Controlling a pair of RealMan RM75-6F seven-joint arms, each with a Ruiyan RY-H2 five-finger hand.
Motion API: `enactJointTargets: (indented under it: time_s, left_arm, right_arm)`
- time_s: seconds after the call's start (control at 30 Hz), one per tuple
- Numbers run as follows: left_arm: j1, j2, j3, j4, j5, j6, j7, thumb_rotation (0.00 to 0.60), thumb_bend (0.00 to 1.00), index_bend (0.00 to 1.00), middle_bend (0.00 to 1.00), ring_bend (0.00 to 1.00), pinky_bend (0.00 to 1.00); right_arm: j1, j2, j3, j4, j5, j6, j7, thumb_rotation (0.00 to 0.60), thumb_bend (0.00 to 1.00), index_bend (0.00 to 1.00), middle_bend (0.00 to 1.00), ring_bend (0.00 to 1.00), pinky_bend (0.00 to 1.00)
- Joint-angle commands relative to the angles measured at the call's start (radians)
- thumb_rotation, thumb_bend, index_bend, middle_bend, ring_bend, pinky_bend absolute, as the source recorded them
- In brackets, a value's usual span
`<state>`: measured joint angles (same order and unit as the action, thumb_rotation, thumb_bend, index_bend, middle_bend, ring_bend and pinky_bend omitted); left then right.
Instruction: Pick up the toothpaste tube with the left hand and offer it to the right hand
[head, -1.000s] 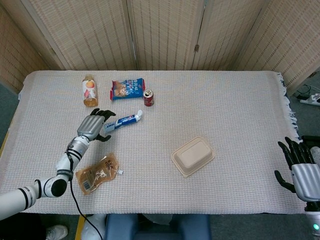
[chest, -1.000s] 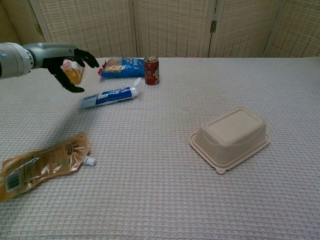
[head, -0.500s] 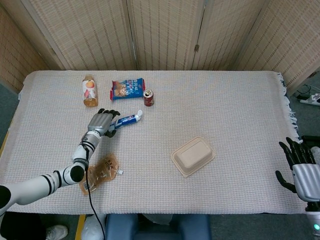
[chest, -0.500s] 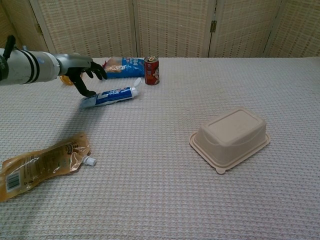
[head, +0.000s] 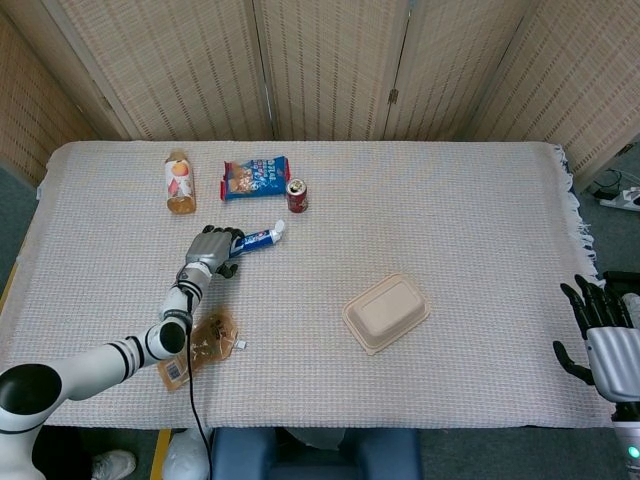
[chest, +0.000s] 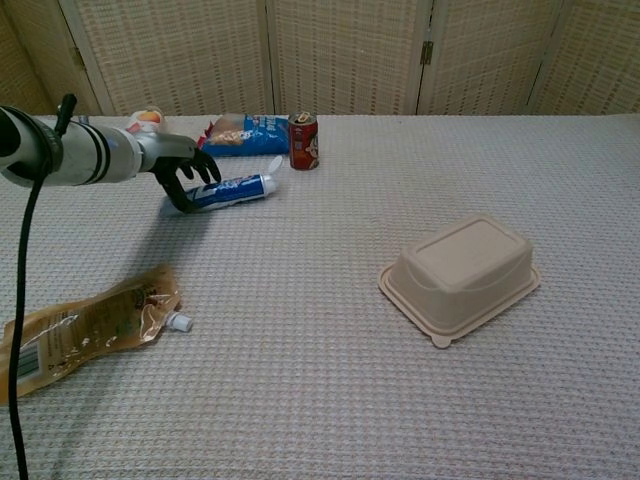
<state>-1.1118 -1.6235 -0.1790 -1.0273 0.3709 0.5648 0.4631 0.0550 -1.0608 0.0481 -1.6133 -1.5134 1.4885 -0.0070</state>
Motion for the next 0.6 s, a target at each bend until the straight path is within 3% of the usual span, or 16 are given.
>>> enactJointTargets:
  time_s: [0.03, 0.37, 0.6]
  left_arm:
    - [0.000, -0.014, -0.007, 0.016, 0.034, -0.022, -0.035, 0.600, 0.49, 0.23, 0.20, 0.14, 0.00]
    - [0.040, -0.023, -0.035, 0.003, 0.265, -0.033, -0.175, 0.600, 0.50, 0.32, 0.29, 0.19, 0.00]
    - [0.074, 0.002, -0.032, -0.054, 0.414, -0.017, -0.250, 0.600, 0.51, 0.31, 0.30, 0.21, 0.00]
  right_arm:
    - [0.001, 0.000, 0.001, -0.003, 0.004, -0.004, -0.004, 0.600, 0.43, 0.00, 0.00, 0.00, 0.00]
    - [-0.001, 0.003, 0.002, -0.014, 0.006, -0.001, -0.016, 0.600, 0.43, 0.00, 0.00, 0.00, 0.00]
    - [-0.002, 0.003, 0.001, -0.016, 0.002, 0.001, -0.016, 0.600, 0.43, 0.00, 0.00, 0.00, 0.00]
